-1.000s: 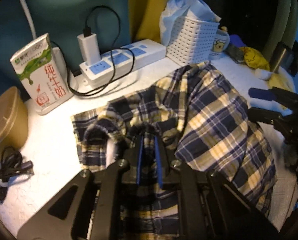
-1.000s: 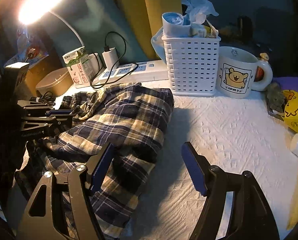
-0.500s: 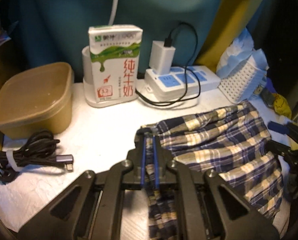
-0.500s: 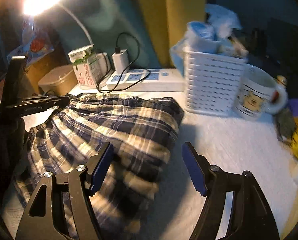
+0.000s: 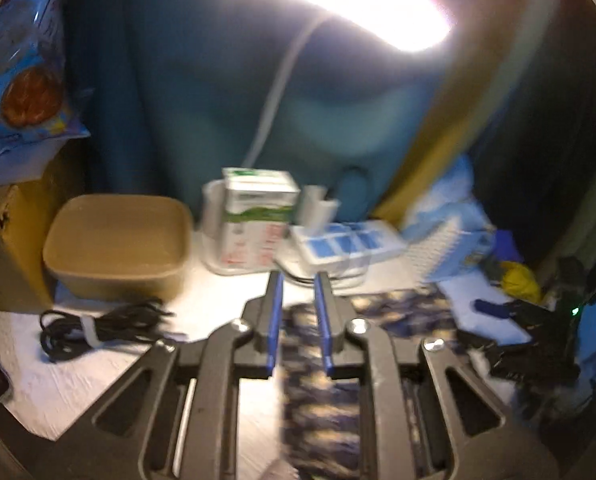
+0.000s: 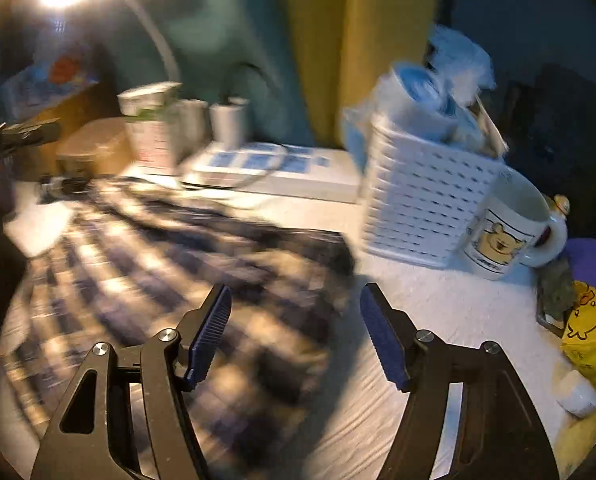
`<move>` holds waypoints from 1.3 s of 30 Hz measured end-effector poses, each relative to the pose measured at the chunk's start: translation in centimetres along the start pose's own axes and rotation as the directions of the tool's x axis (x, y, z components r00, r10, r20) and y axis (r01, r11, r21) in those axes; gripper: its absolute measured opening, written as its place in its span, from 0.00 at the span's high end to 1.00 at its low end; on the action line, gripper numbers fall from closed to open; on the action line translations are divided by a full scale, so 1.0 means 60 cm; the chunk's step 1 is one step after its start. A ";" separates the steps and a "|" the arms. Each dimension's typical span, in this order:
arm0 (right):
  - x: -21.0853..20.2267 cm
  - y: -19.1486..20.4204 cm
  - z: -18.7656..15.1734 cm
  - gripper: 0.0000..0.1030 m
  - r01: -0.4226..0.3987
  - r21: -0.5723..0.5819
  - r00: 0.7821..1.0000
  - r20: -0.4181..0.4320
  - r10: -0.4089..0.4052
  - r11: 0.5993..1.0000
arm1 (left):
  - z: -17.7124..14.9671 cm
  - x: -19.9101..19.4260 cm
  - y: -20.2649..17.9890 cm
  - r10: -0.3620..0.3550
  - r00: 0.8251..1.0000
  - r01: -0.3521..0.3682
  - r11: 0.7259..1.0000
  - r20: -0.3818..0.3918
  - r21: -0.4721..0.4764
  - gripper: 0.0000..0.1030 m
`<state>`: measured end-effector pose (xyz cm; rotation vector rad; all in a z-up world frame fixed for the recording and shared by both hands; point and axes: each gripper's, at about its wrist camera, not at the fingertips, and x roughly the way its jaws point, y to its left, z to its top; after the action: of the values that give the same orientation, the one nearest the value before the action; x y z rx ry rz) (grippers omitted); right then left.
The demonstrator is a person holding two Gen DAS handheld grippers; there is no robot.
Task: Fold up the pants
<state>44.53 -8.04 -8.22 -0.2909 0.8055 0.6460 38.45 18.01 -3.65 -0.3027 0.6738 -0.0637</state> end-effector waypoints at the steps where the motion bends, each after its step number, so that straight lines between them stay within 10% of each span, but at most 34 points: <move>1: -0.008 0.016 -0.006 0.31 -0.027 -0.017 1.000 -0.002 0.027 0.999 | -0.006 0.001 -0.014 -0.024 0.999 0.025 0.999 -0.025 0.020 0.84; 5: -0.012 0.095 -0.046 0.31 -0.114 -0.125 0.993 -0.056 0.108 0.986 | -0.076 0.032 -0.077 -0.096 0.977 0.115 0.989 -0.190 0.094 0.84; 12: 0.018 0.115 -0.115 0.31 -0.052 -0.182 0.988 -0.154 0.024 0.982 | -0.173 0.099 -0.074 0.017 0.946 0.013 0.996 -0.323 0.091 0.84; 28: -0.090 0.061 -0.182 0.31 0.000 -0.108 0.990 -0.144 -0.016 0.994 | -0.172 -0.024 -0.119 0.037 0.983 -0.003 0.983 -0.180 0.184 0.83; 33: -0.110 0.110 -0.169 0.31 -0.052 -0.046 0.998 -0.047 0.050 0.998 | -0.220 -0.014 -0.150 -0.028 0.964 0.074 0.984 -0.263 0.164 0.83; 39: -0.069 0.170 -0.191 0.31 -0.077 -0.089 0.990 -0.122 0.066 0.993 | -0.278 0.006 -0.155 -0.010 0.939 0.067 0.986 -0.344 0.153 0.84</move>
<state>29.34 -7.37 -12.81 -0.3899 0.9046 0.7403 28.71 4.82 -13.45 -0.1465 1.0031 -0.2120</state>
